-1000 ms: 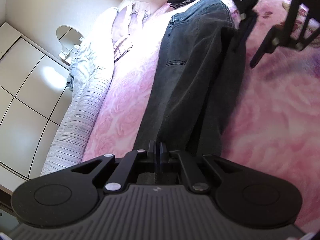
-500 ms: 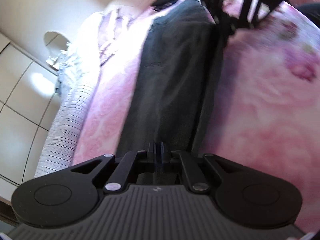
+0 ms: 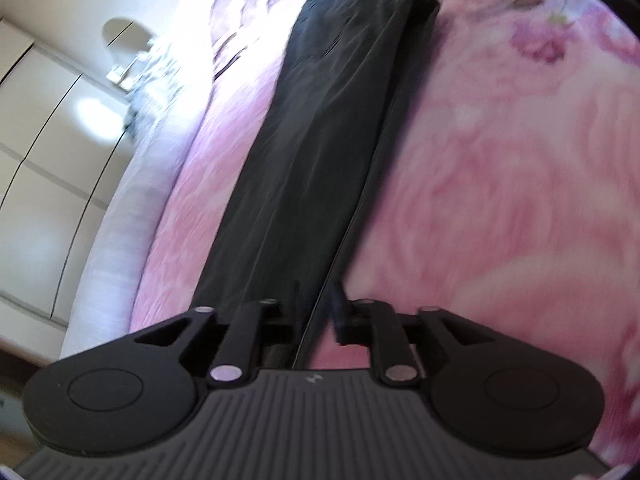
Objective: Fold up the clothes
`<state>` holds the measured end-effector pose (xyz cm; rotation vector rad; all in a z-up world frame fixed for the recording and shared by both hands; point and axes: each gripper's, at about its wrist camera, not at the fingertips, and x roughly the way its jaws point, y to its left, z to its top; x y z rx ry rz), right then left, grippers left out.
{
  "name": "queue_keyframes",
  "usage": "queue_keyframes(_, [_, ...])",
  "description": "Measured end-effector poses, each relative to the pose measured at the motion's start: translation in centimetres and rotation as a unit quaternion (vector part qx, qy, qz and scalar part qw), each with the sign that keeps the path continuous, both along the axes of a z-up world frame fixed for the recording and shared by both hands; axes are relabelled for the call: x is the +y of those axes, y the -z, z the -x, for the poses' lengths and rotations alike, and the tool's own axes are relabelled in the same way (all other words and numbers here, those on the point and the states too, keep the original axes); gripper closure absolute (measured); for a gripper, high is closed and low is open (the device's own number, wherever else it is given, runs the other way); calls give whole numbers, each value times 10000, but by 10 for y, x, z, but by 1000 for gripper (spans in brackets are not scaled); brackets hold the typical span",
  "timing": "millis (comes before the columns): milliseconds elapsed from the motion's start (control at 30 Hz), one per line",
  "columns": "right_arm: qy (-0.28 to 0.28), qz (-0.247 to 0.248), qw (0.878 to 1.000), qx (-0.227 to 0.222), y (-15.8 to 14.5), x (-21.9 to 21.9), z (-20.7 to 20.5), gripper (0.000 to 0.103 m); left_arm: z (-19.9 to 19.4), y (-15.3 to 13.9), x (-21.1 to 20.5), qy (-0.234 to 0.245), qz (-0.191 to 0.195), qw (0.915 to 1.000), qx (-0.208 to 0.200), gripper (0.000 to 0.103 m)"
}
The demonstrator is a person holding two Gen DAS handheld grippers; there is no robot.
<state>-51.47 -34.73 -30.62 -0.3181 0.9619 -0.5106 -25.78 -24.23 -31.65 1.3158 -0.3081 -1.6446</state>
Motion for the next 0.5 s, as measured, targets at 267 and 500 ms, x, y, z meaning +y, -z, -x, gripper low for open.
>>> queue_keyframes(267, [-345, 576, 9973, 294, 17, 8, -21, 55, -97, 14, 35, -1175, -6, 9905, -712, 66])
queue_keyframes(500, [-824, 595, 9943, 321, 30, 10, -63, 54, -183, 31, 56, -1414, -181, 9732, -1803, 64])
